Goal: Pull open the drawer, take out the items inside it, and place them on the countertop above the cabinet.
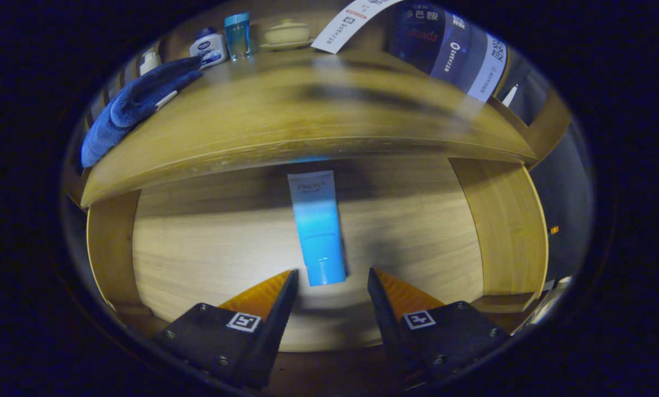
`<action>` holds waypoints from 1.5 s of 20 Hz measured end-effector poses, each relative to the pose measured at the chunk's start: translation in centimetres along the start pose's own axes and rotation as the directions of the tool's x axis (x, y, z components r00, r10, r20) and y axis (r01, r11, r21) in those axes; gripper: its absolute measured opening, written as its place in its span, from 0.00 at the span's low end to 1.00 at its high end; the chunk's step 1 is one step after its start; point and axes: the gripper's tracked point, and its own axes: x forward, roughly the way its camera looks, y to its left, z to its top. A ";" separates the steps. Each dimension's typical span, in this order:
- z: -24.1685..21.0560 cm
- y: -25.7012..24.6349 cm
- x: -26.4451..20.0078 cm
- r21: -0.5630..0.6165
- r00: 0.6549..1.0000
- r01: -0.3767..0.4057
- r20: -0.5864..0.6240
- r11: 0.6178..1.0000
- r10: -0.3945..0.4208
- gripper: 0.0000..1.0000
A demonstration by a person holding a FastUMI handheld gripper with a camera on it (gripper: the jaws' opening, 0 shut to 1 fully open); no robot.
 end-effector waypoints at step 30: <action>0.0 -1.6 -7.5 0.021 0.981 0.173 0.087 0.985 -0.174 0.30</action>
